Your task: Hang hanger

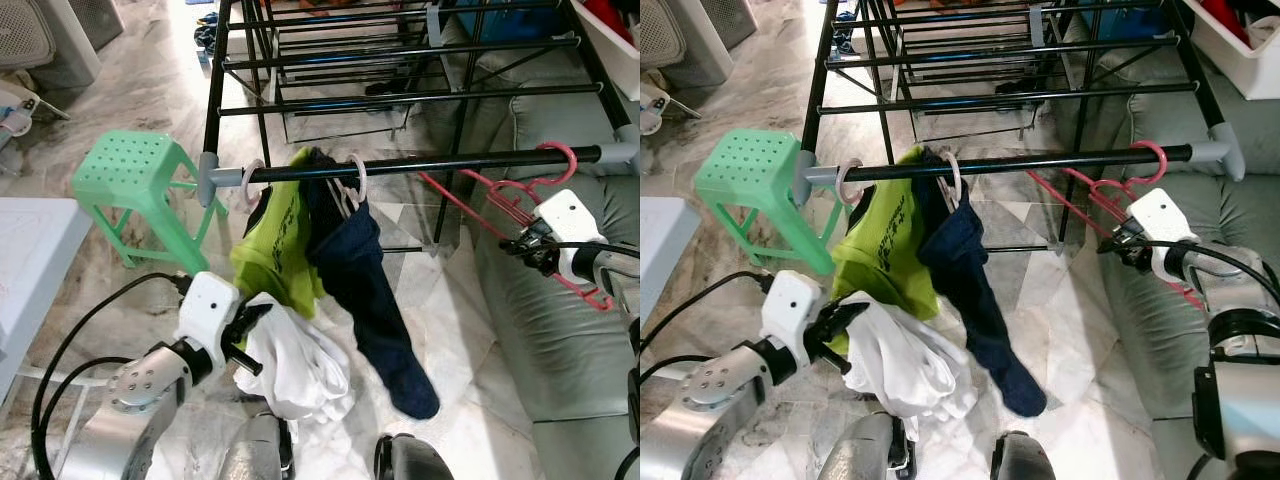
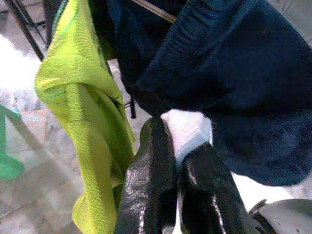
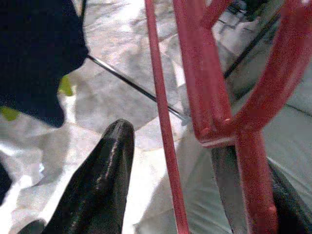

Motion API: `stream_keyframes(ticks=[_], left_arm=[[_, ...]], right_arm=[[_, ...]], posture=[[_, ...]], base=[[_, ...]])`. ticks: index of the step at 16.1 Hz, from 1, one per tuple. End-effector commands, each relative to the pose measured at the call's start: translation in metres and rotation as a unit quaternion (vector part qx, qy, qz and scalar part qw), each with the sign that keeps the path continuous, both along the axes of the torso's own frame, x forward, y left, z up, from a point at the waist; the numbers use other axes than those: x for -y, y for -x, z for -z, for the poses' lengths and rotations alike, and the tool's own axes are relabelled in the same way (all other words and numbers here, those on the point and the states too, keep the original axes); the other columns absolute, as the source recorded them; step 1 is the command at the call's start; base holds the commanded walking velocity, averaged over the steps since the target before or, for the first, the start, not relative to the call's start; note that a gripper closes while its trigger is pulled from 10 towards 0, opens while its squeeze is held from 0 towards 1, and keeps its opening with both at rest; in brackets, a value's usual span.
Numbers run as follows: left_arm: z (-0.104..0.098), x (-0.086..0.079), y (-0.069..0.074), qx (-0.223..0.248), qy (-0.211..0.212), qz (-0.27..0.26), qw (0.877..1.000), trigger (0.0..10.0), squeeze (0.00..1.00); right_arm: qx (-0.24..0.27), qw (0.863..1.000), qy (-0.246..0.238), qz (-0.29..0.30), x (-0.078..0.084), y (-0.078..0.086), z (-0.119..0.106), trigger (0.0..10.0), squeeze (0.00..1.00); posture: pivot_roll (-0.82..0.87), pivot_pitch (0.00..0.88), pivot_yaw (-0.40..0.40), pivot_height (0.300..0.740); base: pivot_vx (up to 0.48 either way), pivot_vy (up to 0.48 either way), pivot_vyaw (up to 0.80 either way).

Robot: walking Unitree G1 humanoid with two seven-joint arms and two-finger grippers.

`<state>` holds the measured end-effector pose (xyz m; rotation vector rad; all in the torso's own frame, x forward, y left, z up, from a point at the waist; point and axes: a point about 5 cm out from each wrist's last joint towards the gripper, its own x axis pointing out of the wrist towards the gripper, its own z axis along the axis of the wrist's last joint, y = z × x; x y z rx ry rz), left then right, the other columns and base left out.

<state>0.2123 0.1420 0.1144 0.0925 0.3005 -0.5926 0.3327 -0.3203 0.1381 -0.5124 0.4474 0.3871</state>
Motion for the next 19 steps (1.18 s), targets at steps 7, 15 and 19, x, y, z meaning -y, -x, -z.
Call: stream_keyframes(ticks=[7, 15, 19], left_arm=[[0.000, 0.004, -0.002, 0.005, -0.007, 0.020, 1.000, 10.0, 0.00], [0.001, 0.008, -0.002, 0.003, -0.005, 0.029, 1.000, 10.0, 0.00], [0.002, 0.007, -0.002, 0.003, -0.007, 0.028, 1.000, 10.0, 0.00]], right_arm=[[-0.027, 0.998, 0.048, 0.011, 0.028, 0.009, -0.019, 10.0, 0.00], [-0.013, 0.995, 0.095, 0.036, 0.041, 0.011, -0.031, 0.6, 0.00], [-0.040, 0.996, 0.077, 0.025, 0.040, 0.012, -0.029, 0.0, 0.00]], posture=[[0.12, 0.161, 0.062, 0.740], [0.10, 0.158, 0.061, 0.740], [0.11, 0.157, 0.057, 0.740]], base=[[0.000, 0.000, 0.00], [0.000, 0.000, 0.00], [0.000, 0.000, 0.00]])
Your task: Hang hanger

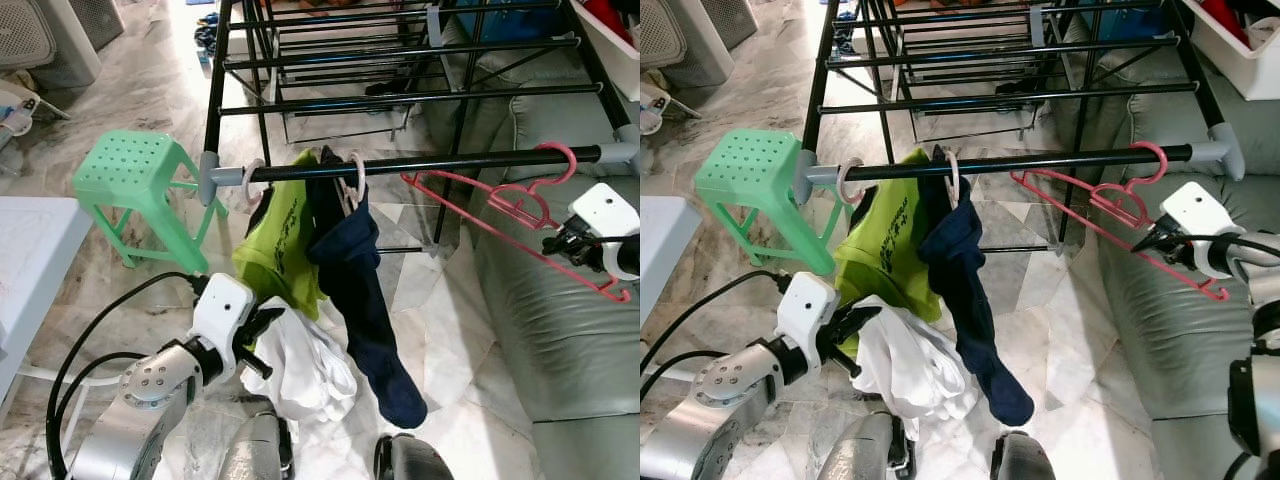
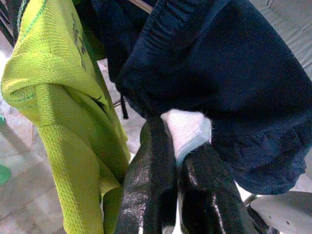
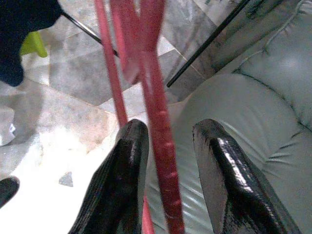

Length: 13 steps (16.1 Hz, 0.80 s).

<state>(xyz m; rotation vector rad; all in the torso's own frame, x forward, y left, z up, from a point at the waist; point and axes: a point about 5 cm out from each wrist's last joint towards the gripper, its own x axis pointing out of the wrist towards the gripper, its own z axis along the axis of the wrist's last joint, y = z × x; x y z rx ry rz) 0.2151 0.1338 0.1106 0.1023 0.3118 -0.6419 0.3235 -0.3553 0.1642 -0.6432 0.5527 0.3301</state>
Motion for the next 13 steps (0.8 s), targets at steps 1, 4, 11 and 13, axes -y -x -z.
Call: stream_keyframes(ticks=[1, 4, 11, 13], left_arm=[[-0.0020, -0.0017, 0.0012, 0.009, -0.004, 0.003, 1.000, 10.0, 0.00], [-0.0023, -0.0015, 0.0011, 0.009, -0.004, 0.005, 1.000, 10.0, 0.00], [-0.0015, -0.0013, 0.0019, 0.008, -0.003, 0.006, 1.000, 10.0, 0.00], [-0.0016, -0.0014, 0.0010, 0.009, -0.004, 0.007, 1.000, 10.0, 0.00]], right_arm=[[-0.010, 1.000, 0.000, 0.001, 0.0045, 0.0022, -0.0036, 0.0, 0.00], [-0.010, 1.000, -0.006, -0.008, 0.0032, 0.0003, -0.0086, 0.0, 0.00], [-0.027, 0.999, -0.004, -0.017, 0.0037, 0.0032, -0.0050, 0.0, 0.00], [-0.027, 0.999, -0.009, -0.015, 0.0034, 0.0032, -0.0044, 0.0, 0.00]], posture=[[0.11, 0.157, 0.057, 0.740], [0.11, 0.157, 0.057, 0.740], [0.11, 0.157, 0.056, 0.740], [0.11, 0.155, 0.056, 0.740]], base=[[0.000, 0.000, 0.00], [0.000, 0.000, 0.00], [0.000, 0.000, 0.00], [0.000, 0.000, 0.00]])
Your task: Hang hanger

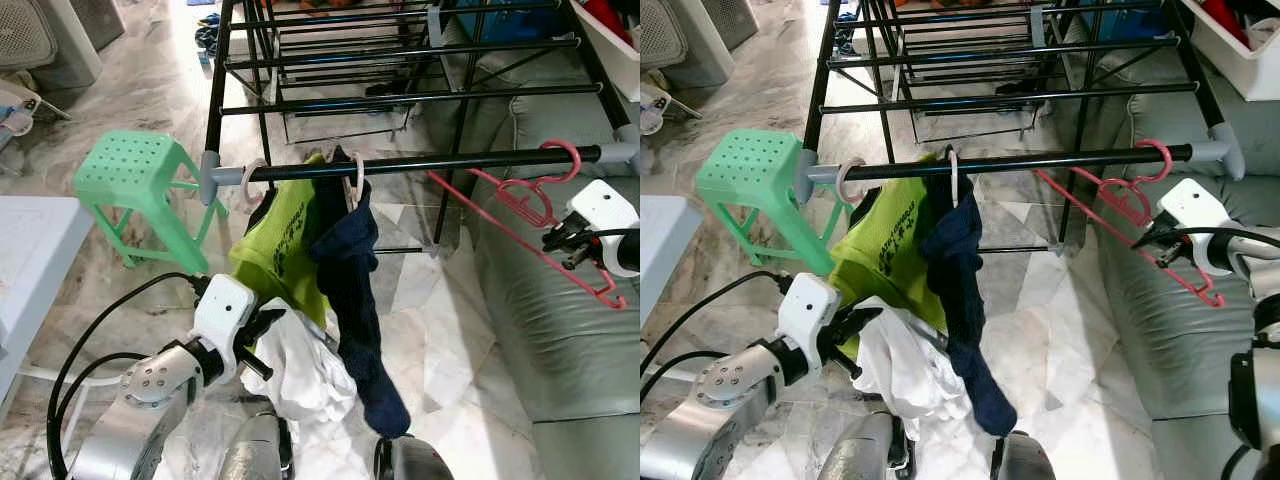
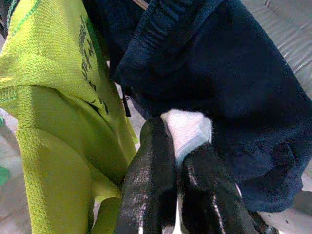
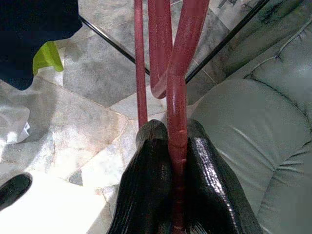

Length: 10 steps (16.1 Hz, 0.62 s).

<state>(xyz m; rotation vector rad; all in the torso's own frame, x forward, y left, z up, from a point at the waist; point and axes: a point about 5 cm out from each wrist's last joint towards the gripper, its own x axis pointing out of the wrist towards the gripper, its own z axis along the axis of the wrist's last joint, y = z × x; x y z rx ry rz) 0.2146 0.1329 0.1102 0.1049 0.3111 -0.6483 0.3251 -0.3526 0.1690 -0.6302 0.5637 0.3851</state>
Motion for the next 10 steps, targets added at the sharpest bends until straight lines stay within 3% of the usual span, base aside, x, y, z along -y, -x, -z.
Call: stream_keyframes(ticks=[1, 4, 7, 10], left_arm=[[-0.002, -0.002, 0.001, 0.009, -0.004, 0.004, 1.000, 10.0, 0.00], [-0.003, -0.002, -0.003, 0.014, -0.004, 0.002, 1.000, 10.0, 0.00], [-0.011, 0.000, -0.013, 0.035, -0.004, -0.012, 0.999, 10.0, 0.00], [-0.003, 0.000, -0.015, 0.030, 0.000, -0.037, 0.999, 10.0, 0.00]], right_arm=[[-0.012, 1.000, 0.002, 0.006, 0.006, 0.005, 0.000, 0.0, 0.00], [0.005, 1.000, -0.016, 0.021, 0.003, 0.001, 0.000, 0.0, 0.00], [0.059, 0.995, -0.074, 0.042, -0.011, -0.011, -0.002, 0.0, 0.00], [0.135, 0.986, -0.095, 0.023, -0.039, -0.018, 0.006, 0.0, 0.00]], posture=[[0.11, 0.155, 0.056, 0.740], [0.10, 0.154, 0.051, 0.740], [0.08, 0.164, 0.030, 0.740], [0.04, 0.116, 0.004, 0.740]], base=[[0.000, 0.000, 0.00], [0.000, 0.000, 0.00], [0.000, 0.000, 0.00], [0.000, 0.000, 0.00]])
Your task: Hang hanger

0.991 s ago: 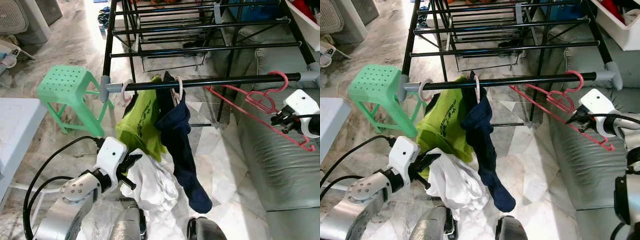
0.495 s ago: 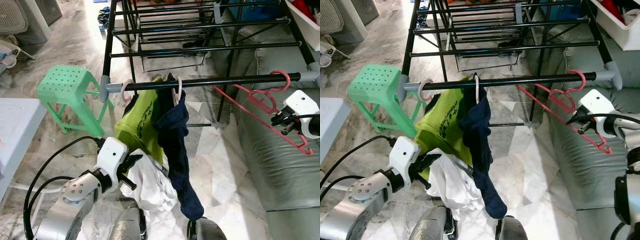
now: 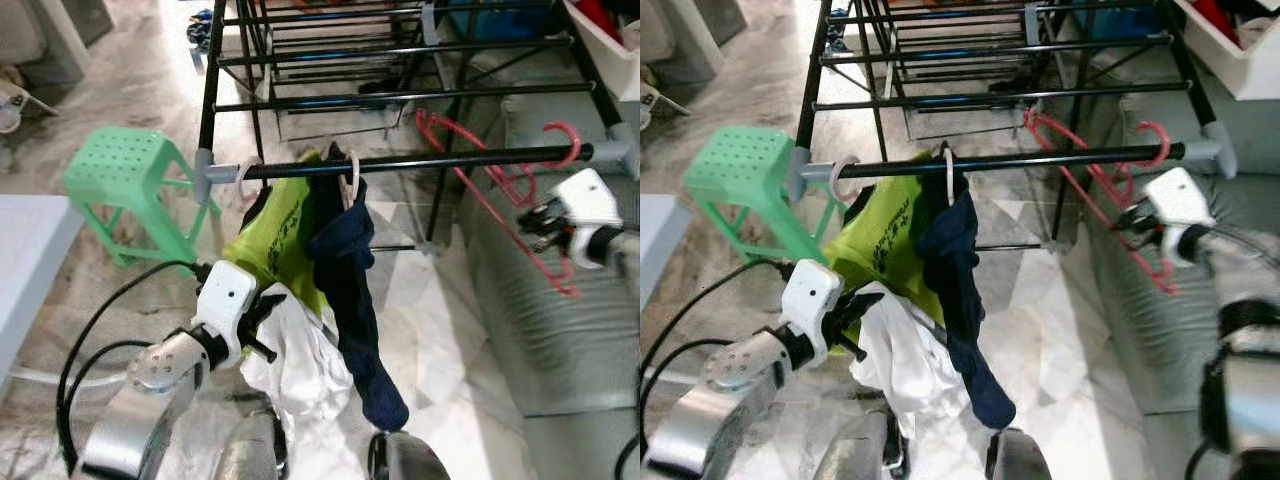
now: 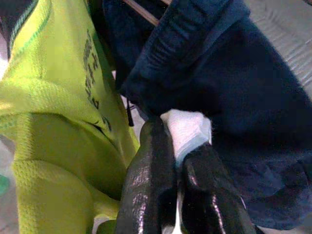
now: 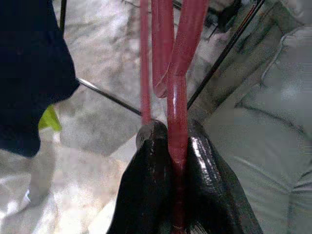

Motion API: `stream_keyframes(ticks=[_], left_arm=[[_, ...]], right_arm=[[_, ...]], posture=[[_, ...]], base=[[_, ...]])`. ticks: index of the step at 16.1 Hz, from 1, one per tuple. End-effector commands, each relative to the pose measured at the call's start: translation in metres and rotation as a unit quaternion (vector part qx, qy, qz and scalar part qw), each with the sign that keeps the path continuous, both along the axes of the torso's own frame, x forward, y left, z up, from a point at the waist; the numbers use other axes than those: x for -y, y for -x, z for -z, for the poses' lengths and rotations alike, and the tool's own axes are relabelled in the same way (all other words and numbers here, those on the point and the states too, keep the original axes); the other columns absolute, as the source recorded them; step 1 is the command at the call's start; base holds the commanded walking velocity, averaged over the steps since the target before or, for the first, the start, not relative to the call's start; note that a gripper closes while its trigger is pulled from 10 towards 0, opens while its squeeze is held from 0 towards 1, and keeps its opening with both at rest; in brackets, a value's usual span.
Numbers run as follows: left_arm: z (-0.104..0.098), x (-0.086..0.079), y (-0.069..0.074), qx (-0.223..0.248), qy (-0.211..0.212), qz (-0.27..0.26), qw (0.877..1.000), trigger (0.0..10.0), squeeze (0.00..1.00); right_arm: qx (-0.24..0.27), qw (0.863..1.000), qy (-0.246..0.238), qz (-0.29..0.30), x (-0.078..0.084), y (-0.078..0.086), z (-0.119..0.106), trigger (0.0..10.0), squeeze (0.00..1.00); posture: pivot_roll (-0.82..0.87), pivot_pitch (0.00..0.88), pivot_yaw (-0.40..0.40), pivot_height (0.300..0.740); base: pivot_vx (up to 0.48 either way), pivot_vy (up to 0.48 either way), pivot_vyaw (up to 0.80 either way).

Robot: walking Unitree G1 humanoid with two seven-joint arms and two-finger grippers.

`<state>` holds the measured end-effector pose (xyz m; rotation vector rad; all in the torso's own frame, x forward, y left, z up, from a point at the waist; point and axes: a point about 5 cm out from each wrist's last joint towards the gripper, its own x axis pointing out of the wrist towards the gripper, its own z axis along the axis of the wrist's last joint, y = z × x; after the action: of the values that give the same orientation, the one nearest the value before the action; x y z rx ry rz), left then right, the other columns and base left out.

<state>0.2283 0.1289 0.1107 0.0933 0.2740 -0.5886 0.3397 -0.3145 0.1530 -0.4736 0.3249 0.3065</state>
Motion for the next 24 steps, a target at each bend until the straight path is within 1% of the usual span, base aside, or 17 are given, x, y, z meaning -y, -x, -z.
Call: stream_keyframes(ticks=[1, 3, 4, 5, 6, 7, 9, 10, 12, 13, 16, 17, 18, 19, 20, 21, 24], left_arm=[[0.001, -0.003, 0.000, 0.010, -0.006, -0.013, 1.000, 10.0, 0.00], [0.011, 0.003, 0.000, 0.001, 0.006, -0.030, 1.000, 10.0, 0.00], [0.012, 0.006, -0.001, 0.002, 0.006, -0.024, 1.000, 10.0, 0.00], [0.013, 0.012, -0.003, 0.007, 0.008, -0.013, 1.000, 10.0, 0.00], [0.011, 0.016, -0.008, 0.015, 0.009, -0.010, 1.000, 10.0, 0.00], [0.009, 0.017, -0.014, 0.019, 0.015, -0.014, 1.000, 10.0, 0.00], [0.009, 0.017, -0.020, 0.026, 0.015, -0.019, 0.999, 10.0, 0.00], [0.009, 0.017, -0.021, 0.026, 0.016, -0.021, 0.999, 10.0, 0.00], [0.012, 0.022, -0.022, 0.030, 0.021, -0.016, 0.999, 10.0, 0.00], [0.013, 0.025, -0.023, 0.032, 0.023, -0.013, 0.999, 10.0, 0.00], [0.014, 0.027, -0.026, 0.036, 0.024, -0.010, 0.999, 10.0, 0.00], [0.014, 0.027, -0.026, 0.036, 0.024, -0.010, 0.999, 10.0, 0.00], [0.014, 0.027, -0.026, 0.038, 0.024, -0.011, 0.999, 10.0, 0.00], [0.015, 0.027, -0.026, 0.039, 0.024, -0.012, 0.999, 10.0, 0.00], [0.015, 0.027, -0.026, 0.040, 0.024, -0.012, 0.999, 10.0, 0.00], [0.016, 0.026, -0.026, 0.040, 0.023, -0.012, 0.999, 10.0, 0.00], [0.016, 0.025, -0.026, 0.041, 0.019, -0.011, 0.999, 10.0, 0.00]], right_arm=[[0.035, 0.999, -0.011, 0.007, -0.007, -0.003, -0.006, 0.0, 0.00], [0.072, 0.997, -0.014, 0.035, -0.025, 0.008, 0.013, 0.0, 0.00], [0.081, 0.995, -0.030, 0.053, -0.033, 0.014, 0.021, 0.0, 0.00], [0.091, 0.991, -0.056, 0.078, -0.048, 0.028, 0.035, 0.1, 0.00], [0.103, 0.987, -0.070, 0.101, -0.063, 0.045, 0.049, 10.0, 0.00], [0.113, 0.980, -0.093, 0.137, -0.075, 0.062, 0.061, 10.0, 0.00], [0.147, 0.963, -0.110, 0.199, -0.091, 0.088, 0.073, 10.0, 0.00], [0.151, 0.957, -0.112, 0.219, -0.094, 0.092, 0.074, 10.0, 0.00], [0.128, 0.939, -0.114, 0.299, -0.090, 0.103, 0.077, 10.0, 0.00], [0.118, 0.932, -0.111, 0.323, -0.086, 0.107, 0.075, 10.0, 0.00], [0.080, 0.915, -0.113, 0.379, -0.068, 0.113, 0.082, 10.0, 0.00], [0.058, 0.916, -0.106, 0.382, -0.067, 0.115, 0.087, 10.0, 0.00], [0.017, 0.908, -0.118, 0.401, -0.067, 0.121, 0.098, 10.0, 0.00], [-0.019, 0.910, -0.109, 0.400, -0.069, 0.126, 0.106, 10.0, 0.00], [-0.030, 0.912, -0.115, 0.394, -0.076, 0.125, 0.107, 10.0, 0.00], [-0.032, 0.913, -0.110, 0.391, -0.078, 0.124, 0.107, 10.0, 0.00], [-0.021, 0.929, -0.090, 0.359, -0.083, 0.116, 0.102, 10.0, 0.00]], posture=[[0.03, 0.102, 0.003, 0.740], [-0.01, 0.044, 0.001, 0.740], [-0.01, 0.038, 0.001, 0.740], [-0.02, 0.021, 0.001, 0.740], [-0.02, 0.000, -0.006, 0.740], [-0.02, 0.000, -0.007, 0.740], [-0.02, 0.000, -0.006, 0.740], [-0.03, 0.000, -0.002, 0.740], [-0.04, 0.000, 0.001, 0.740], [-0.05, 0.000, 0.001, 0.740], [-0.05, 0.000, -0.004, 0.740], [-0.05, 0.000, -0.004, 0.740], [-0.05, 0.000, -0.006, 0.740], [-0.05, 0.000, -0.006, 0.740], [-0.05, 0.000, -0.005, 0.740], [-0.05, 0.000, -0.005, 0.740], [-0.04, 0.000, -0.002, 0.740]], base=[[0.000, 0.000, 0.00], [0.000, 0.000, 0.00], [0.000, 0.000, 0.00], [0.000, 0.000, 0.00], [0.000, 0.000, 0.00], [0.000, 0.000, 0.00], [0.000, 0.000, 0.00], [0.000, 0.000, 0.00], [0.000, 0.000, 0.00], [-0.277, 0.000, 0.00], [-0.310, 0.000, 0.00], [-0.326, 0.000, 0.00], [-0.326, 0.000, 0.00], [-0.330, 0.000, 0.00], [-0.330, 0.000, 0.00], [-0.326, 0.000, 0.00], [-0.328, 0.000, 0.00]])
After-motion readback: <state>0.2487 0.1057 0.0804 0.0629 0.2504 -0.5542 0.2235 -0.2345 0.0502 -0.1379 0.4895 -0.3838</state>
